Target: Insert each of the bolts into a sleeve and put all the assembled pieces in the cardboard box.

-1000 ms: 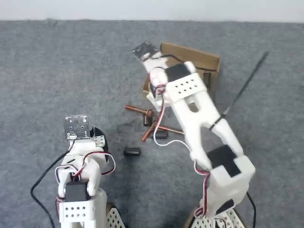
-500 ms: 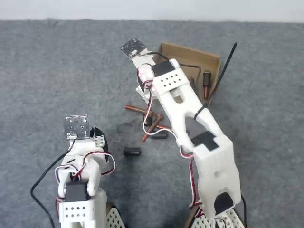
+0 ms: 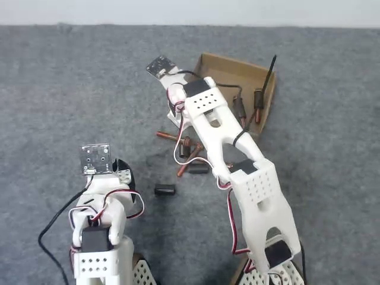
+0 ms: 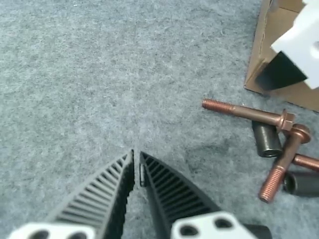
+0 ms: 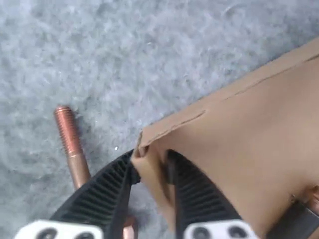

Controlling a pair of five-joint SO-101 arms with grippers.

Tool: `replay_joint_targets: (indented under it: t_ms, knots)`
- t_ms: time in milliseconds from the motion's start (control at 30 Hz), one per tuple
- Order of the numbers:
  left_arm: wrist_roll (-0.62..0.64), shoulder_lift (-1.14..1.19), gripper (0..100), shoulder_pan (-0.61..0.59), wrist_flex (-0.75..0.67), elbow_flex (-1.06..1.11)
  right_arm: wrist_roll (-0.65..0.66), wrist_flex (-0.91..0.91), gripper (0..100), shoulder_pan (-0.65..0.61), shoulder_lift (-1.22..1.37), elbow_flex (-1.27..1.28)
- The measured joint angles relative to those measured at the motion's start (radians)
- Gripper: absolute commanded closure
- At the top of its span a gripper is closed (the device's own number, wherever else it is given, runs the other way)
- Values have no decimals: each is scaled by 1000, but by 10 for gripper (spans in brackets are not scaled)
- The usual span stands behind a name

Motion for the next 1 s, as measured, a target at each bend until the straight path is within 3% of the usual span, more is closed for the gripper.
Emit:
replay_joint_targets:
  t_ms: [300, 567, 800, 1000]
  knots:
    - [0, 0, 987, 0, 0, 0, 120, 74, 992, -61, 2, -3]
    - [0, 0, 987, -2, 0, 0, 124, 129, 987, -92, -12, -5]
    - [0, 0, 986, -3, 0, 0, 81, 155, 766, -107, -14, -5]
    - [0, 0, 986, 0, 0, 0, 74, 239, 828, -109, -61, -60]
